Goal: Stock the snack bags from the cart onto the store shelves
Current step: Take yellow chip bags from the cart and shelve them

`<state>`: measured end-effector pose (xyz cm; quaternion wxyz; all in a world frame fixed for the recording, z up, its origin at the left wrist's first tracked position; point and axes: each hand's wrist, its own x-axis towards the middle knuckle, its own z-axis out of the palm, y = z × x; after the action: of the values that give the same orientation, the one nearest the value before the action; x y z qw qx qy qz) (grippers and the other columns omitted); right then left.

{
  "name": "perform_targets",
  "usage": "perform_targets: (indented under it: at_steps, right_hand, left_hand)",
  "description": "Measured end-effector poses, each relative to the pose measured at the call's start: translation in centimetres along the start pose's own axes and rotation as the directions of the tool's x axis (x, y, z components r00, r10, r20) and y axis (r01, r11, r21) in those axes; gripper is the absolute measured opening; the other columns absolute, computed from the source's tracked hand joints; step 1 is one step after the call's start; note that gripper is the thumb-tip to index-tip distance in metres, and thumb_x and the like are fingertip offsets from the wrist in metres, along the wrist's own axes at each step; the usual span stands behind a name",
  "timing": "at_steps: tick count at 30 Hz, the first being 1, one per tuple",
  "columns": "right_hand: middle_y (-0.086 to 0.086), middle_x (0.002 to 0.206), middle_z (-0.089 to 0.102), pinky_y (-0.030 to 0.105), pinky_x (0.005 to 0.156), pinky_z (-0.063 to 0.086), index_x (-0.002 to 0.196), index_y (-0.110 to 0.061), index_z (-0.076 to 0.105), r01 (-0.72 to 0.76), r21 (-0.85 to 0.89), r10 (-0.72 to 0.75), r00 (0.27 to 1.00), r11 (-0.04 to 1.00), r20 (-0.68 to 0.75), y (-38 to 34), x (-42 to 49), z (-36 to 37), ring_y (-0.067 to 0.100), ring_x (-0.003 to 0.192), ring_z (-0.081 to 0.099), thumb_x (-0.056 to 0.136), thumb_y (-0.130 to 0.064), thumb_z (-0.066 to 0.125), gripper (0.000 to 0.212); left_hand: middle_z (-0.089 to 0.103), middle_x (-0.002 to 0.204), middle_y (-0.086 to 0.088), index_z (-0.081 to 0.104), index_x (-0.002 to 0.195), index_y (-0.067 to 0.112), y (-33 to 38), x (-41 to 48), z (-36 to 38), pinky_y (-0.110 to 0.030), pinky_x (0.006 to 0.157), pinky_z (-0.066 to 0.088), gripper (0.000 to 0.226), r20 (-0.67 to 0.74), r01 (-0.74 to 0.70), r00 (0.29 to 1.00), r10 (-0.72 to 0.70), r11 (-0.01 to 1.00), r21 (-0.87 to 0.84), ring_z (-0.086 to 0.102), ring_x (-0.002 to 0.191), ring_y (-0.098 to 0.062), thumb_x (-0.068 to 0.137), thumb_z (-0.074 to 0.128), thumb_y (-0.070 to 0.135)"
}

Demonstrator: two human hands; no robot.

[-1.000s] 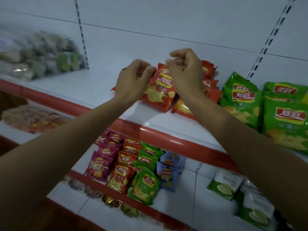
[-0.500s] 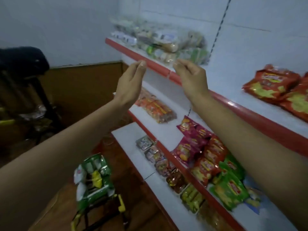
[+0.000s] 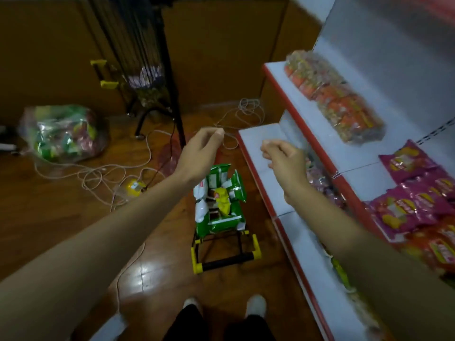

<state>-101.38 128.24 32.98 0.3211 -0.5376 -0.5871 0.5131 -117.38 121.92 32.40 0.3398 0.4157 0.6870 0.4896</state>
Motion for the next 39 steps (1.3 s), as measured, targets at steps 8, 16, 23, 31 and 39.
perform_targets:
  at_steps: [8, 16, 23, 31, 39]
  right_hand:
    - [-0.002, 0.102, 0.068, 0.04, 0.096, 0.048, 0.081, -0.035, 0.063, -0.313, -0.066, 0.316, 0.948, 0.948, 0.036, 14.1, 3.1, 3.2, 0.019, 0.104, 0.062, 0.092, -0.029, 0.057, 0.015]
    - [0.003, 0.101, 0.066, 0.03, 0.085, 0.046, 0.093, -0.023, 0.062, -0.475, -0.121, 0.484, 0.874, 0.872, 0.053, 23.4, 5.9, 4.3, 0.021, 0.102, 0.061, 0.094, -0.02, 0.055, 0.008]
    - [0.002, 0.105, 0.066, 0.027, 0.083, 0.047, 0.111, -0.013, 0.062, -0.47, -0.177, 0.482, 0.875, 0.865, 0.03, 27.1, 10.0, 9.1, 0.019, 0.101, 0.062, 0.091, -0.021, 0.062, 0.021]
    - [0.005, 0.131, 0.057, 0.024, 0.088, 0.042, 0.133, -0.014, 0.049, -0.451, -0.309, 0.468, 0.883, 0.837, -0.022, 32.6, 15.2, 16.4, 0.02, 0.118, 0.055, 0.091, -0.023, 0.062, 0.045]
    - [0.0, 0.111, 0.067, 0.031, 0.086, 0.05, 0.115, -0.019, 0.064, -0.468, -0.209, 0.473, 0.881, 0.859, -0.029, 34.7, 15.0, 18.6, 0.019, 0.103, 0.062, 0.099, -0.022, 0.046, 0.025]
  left_hand:
    - [0.054, 0.088, 0.014, 0.056, 0.104, 0.017, -12.6, -0.1, 3.5, -0.003, 0.066, 0.037, 0.017, -0.052, 0.357, 0.932, -0.359, 0.933, -0.044, 0.051, 0.082, 0.001, 0.099, 0.044, 0.027]
    - [0.059, 0.098, 0.002, 0.059, 0.097, 0.019, -21.6, 3.0, 7.1, -0.028, 0.085, 0.036, 0.02, -0.013, 0.546, 0.837, -0.547, 0.836, -0.053, 0.054, 0.103, -0.016, 0.098, 0.044, 0.032]
    - [0.061, 0.107, -0.004, 0.059, 0.09, 0.023, -28.2, 6.8, 8.9, -0.035, 0.091, 0.043, 0.016, 0.074, 0.668, 0.742, -0.667, 0.724, -0.173, 0.055, 0.108, -0.022, 0.098, 0.046, 0.027]
    - [0.059, 0.127, -0.014, 0.058, 0.117, 0.014, -36.2, 11.5, 13.4, -0.044, 0.101, 0.044, 0.029, 0.225, 0.774, 0.603, -0.766, 0.491, -0.4, 0.055, 0.117, -0.03, 0.101, 0.038, 0.028]
    - [0.065, 0.117, 0.001, 0.055, 0.124, 0.027, -38.4, 10.8, 14.5, -0.034, 0.086, 0.054, 0.06, 0.362, 0.806, 0.59, -0.722, 0.499, -0.318, 0.064, 0.104, -0.015, 0.078, 0.056, 0.066]
